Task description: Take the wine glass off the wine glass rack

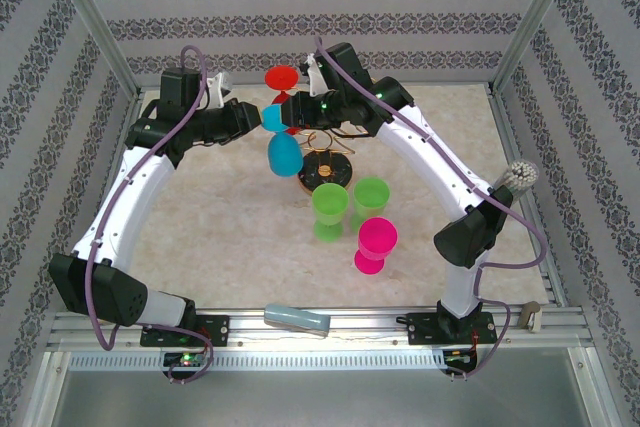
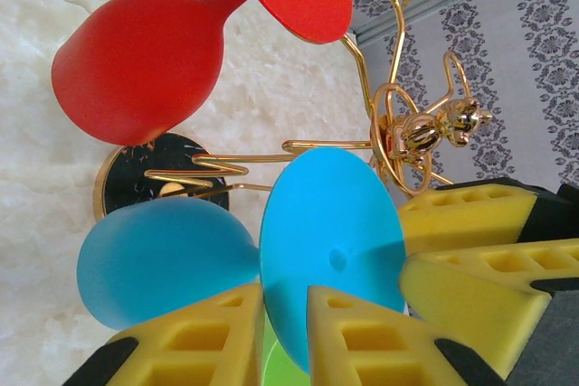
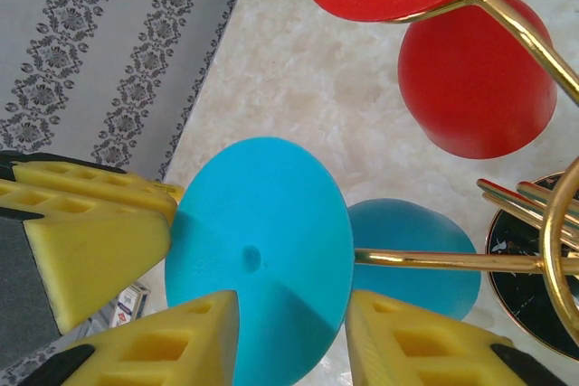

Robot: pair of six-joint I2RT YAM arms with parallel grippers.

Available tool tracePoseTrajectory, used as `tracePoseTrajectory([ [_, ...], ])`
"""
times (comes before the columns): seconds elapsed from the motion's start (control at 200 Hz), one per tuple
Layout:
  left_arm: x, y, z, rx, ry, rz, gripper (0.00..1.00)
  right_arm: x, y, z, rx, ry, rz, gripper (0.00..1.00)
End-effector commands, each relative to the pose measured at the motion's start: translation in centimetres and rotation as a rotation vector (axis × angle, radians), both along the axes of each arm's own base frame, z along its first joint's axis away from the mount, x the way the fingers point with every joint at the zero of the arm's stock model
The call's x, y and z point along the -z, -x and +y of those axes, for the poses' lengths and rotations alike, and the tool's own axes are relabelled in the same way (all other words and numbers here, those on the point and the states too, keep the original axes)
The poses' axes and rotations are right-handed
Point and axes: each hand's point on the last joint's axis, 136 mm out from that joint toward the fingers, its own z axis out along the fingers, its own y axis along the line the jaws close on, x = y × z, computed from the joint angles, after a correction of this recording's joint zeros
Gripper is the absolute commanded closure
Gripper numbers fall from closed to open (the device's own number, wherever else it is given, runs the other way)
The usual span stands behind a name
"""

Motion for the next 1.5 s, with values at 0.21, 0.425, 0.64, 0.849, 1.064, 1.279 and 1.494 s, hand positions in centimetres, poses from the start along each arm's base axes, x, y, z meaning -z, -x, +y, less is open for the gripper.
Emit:
tracePoseTrajectory([
  [0.21, -2.4, -0.4, -1.4, 0.034, 0.022, -0.074, 0.8, 0.3, 0.2, 0.4, -0.013, -0.024, 0.025, 0.69],
  [0.425, -2.1, -0.2, -1.4, 0.034, 0.016, -0.067, 0.82, 0.3, 0.3, 0.2, -0.003, -0.027, 0.027, 0.75],
  [0.64, -2.2, 0.2, -1.1, 0.026, -0.001, -0.072, 0.82, -0.2, 0.4, 0.0, -0.001, -0.051, 0.033, 0.86],
  [0.849, -3.1, 0.3, -0.7, 0.004, -0.014, -0.101, 0.79, -0.5, 0.5, 0.1, -0.004, -0.084, 0.052, 0.92],
  [1.064, -3.9, 0.5, -0.3, -0.01, -0.019, -0.125, 0.78, -0.6, 0.4, -0.1, 0.004, -0.118, 0.068, 1.0],
  [1.279, -4.8, 1.0, -0.1, -0.02, -0.019, -0.147, 0.78, -0.8, 0.3, -0.1, 0.001, -0.154, 0.087, 1.0],
  [1.494, -5.1, 1.4, 0.1, -0.027, -0.019, -0.152, 0.77, -1.8, 0.1, 0.1, 0.0, -0.211, 0.097, 1.0],
])
